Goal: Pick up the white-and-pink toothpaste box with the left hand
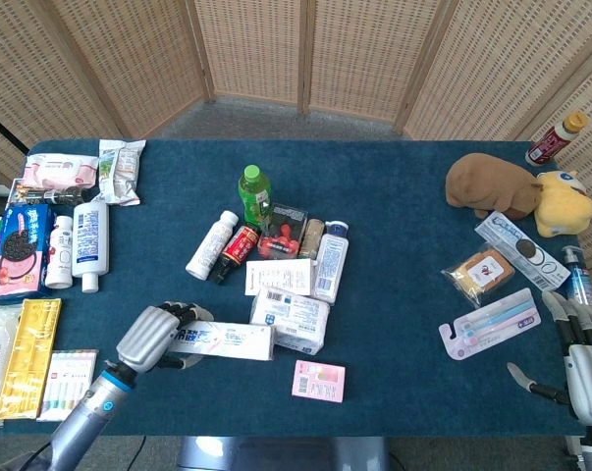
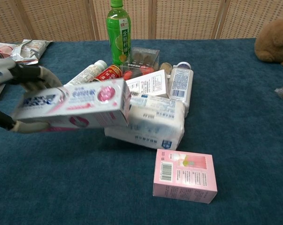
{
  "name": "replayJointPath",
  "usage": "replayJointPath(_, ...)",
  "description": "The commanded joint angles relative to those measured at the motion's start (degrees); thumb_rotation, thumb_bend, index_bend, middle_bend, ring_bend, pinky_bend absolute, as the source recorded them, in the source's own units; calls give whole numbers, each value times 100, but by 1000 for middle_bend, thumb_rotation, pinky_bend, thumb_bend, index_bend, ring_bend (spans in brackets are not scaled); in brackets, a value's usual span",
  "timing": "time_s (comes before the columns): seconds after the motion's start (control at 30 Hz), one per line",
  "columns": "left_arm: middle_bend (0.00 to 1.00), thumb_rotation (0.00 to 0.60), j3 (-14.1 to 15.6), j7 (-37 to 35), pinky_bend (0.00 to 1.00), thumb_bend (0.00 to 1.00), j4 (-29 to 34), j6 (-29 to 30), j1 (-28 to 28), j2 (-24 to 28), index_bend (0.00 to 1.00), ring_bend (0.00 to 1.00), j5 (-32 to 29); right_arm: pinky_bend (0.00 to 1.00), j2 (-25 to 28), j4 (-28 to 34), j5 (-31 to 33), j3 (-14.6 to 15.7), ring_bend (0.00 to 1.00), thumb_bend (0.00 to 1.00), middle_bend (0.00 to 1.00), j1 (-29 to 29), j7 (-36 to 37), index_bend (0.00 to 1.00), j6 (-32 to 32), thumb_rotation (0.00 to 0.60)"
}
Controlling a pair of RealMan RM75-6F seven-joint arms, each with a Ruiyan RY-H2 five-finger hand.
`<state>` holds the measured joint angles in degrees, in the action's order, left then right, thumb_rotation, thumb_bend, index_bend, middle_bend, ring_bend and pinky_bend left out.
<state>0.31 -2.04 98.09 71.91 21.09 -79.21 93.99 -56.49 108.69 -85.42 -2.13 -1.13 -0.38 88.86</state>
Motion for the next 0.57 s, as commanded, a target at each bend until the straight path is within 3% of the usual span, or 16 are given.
replayJointPath(0.03, 691, 600, 143, -966, 594, 303, 57, 1098, -371, 541, 640, 742, 768, 0, -68, 3, 38, -29, 0, 199, 0, 69, -47, 0, -104, 529)
replayJointPath(0.33, 688, 600, -90, -1670, 578, 300, -399, 3159, -984, 584, 639, 736, 1389, 0, -252, 69, 84, -116, 0, 199, 0, 285, -264, 0, -374, 522)
replayJointPath(0.57, 683, 600, -177, -1726, 564, 295, -581, 3601, -1164, 505, 635, 726, 1402, 0, -286, 136, 190, -174, 0, 197, 0, 378, -402, 0, -487, 526)
